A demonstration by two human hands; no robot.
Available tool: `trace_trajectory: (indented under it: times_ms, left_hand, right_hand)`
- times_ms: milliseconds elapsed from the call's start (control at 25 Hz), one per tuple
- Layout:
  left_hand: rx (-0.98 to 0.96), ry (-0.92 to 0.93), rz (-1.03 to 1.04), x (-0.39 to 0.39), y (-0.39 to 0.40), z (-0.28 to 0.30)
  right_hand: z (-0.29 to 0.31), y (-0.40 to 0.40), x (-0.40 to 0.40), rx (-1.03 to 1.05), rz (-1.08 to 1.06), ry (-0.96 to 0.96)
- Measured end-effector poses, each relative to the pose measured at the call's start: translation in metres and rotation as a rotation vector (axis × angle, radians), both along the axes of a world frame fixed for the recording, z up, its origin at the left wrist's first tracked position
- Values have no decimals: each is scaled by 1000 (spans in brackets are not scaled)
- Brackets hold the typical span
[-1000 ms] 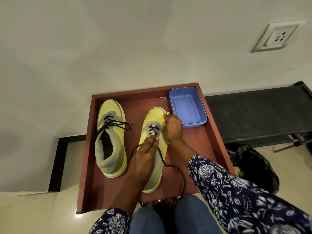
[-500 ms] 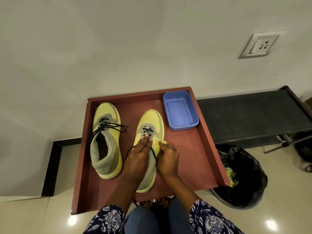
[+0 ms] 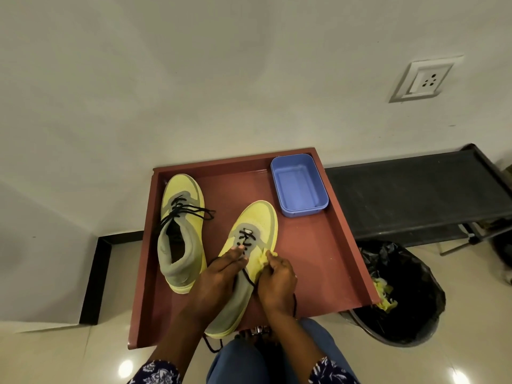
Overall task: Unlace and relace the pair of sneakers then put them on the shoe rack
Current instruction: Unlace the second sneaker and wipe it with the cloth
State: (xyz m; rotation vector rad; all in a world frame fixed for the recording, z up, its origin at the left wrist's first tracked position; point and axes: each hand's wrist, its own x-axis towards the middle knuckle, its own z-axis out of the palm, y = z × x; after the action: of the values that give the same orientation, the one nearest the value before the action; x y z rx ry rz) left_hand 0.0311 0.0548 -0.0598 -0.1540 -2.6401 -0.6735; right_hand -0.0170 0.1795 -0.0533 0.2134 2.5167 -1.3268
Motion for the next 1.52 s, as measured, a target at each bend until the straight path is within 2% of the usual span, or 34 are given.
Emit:
trace_trajectory:
  times_ms: [120, 320, 480, 840, 1000, 1400, 1520]
  left_hand:
    - [-30, 20, -13, -1, -2, -3]
    - [-25, 30, -19, -2, -4, -12]
    - [1, 29, -22, -1, -4, -14]
    - [8, 61, -27, -3, -5, -18]
    - [11, 81, -31, -4, -4, -17]
    - [-46, 52, -4, -4, -4, -12]
    - [-33, 62, 6, -2, -4, -15]
  right_hand:
    - [-5, -3, -42, 63, 37, 88]
    - [-1, -20, -114, 213, 253, 207]
    - [-6, -22, -109, 240, 323, 232]
    - [-16, -10, -39, 113, 93, 192]
    - [-16, -7, -37, 88, 58, 150]
    - [4, -26, -111, 411, 366, 258]
    - [5, -34, -123, 453, 419, 286]
